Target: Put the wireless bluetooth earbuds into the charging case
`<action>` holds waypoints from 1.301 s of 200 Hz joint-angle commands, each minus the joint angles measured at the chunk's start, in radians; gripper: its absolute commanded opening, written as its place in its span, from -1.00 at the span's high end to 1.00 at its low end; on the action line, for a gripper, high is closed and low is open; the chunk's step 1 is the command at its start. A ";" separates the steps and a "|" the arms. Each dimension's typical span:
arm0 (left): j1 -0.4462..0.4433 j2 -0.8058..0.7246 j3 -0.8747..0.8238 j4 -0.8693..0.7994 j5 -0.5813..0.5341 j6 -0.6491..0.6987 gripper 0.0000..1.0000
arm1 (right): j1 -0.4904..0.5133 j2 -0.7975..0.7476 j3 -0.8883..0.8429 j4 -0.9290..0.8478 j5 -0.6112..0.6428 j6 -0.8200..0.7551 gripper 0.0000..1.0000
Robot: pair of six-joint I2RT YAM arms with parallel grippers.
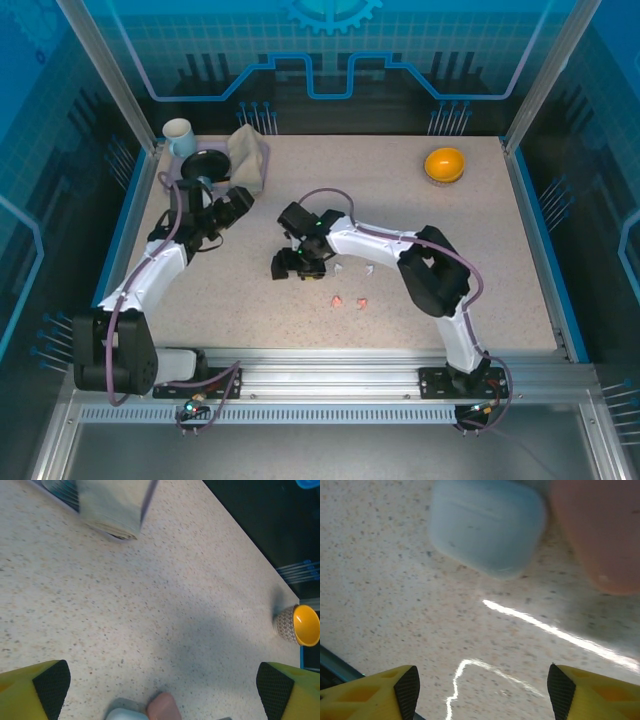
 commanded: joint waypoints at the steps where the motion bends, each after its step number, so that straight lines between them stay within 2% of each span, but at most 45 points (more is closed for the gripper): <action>1: 0.030 0.010 0.049 -0.035 -0.009 -0.028 -0.97 | 0.008 0.064 0.082 -0.027 -0.047 0.045 -0.41; 66: 0.056 -0.012 0.050 -0.048 -0.003 -0.030 -0.98 | 0.001 0.291 0.403 -0.131 -0.027 0.061 -0.42; 101: 0.078 -0.028 0.045 -0.053 0.005 -0.031 -0.98 | -0.022 0.341 0.524 -0.114 -0.020 0.046 -0.41; 139: 0.101 -0.039 0.048 -0.055 0.029 -0.032 -0.98 | -0.028 0.207 0.482 -0.099 0.005 -0.044 -0.43; 194: 0.101 -0.032 0.054 -0.060 0.098 -0.031 -0.98 | -0.071 0.043 0.285 -0.184 0.214 -0.343 -0.54; 230: 0.101 -0.026 0.062 -0.070 0.122 -0.023 -0.98 | -0.088 0.057 0.226 -0.197 0.253 -0.524 -0.54; 260: 0.101 -0.022 0.081 -0.089 0.136 -0.014 -0.98 | -0.087 0.116 0.268 -0.243 0.305 -0.571 -0.53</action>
